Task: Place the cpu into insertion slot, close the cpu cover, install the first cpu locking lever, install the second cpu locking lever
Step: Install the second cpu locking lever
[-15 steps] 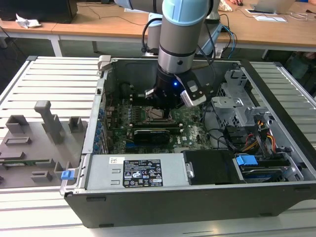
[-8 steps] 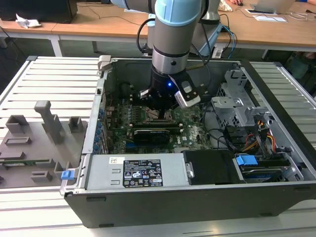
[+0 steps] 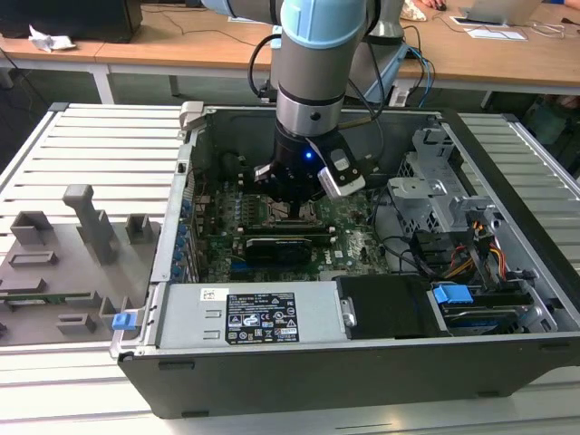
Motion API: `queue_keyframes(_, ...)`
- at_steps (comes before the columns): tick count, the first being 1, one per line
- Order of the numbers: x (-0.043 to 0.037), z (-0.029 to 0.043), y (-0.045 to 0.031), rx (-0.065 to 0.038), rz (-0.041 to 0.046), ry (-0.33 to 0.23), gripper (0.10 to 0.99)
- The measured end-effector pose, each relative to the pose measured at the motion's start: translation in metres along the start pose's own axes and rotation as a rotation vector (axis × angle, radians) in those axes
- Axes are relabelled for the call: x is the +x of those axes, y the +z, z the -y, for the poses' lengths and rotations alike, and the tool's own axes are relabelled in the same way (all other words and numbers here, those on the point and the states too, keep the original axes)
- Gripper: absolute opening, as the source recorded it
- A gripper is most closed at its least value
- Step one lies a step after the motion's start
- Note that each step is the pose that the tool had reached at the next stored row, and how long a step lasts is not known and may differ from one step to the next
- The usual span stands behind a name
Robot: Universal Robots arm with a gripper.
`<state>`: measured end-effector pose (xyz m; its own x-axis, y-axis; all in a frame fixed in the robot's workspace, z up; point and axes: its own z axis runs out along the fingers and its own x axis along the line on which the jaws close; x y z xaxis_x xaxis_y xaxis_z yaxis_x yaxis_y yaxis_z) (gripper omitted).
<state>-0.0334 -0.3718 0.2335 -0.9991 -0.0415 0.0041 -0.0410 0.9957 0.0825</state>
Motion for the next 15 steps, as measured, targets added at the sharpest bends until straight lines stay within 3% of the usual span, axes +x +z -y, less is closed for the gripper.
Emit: queue_keyframes(15, 0.0090, -0.0002, 0.0018, -0.005, 0.0002, 0.000, 0.106)
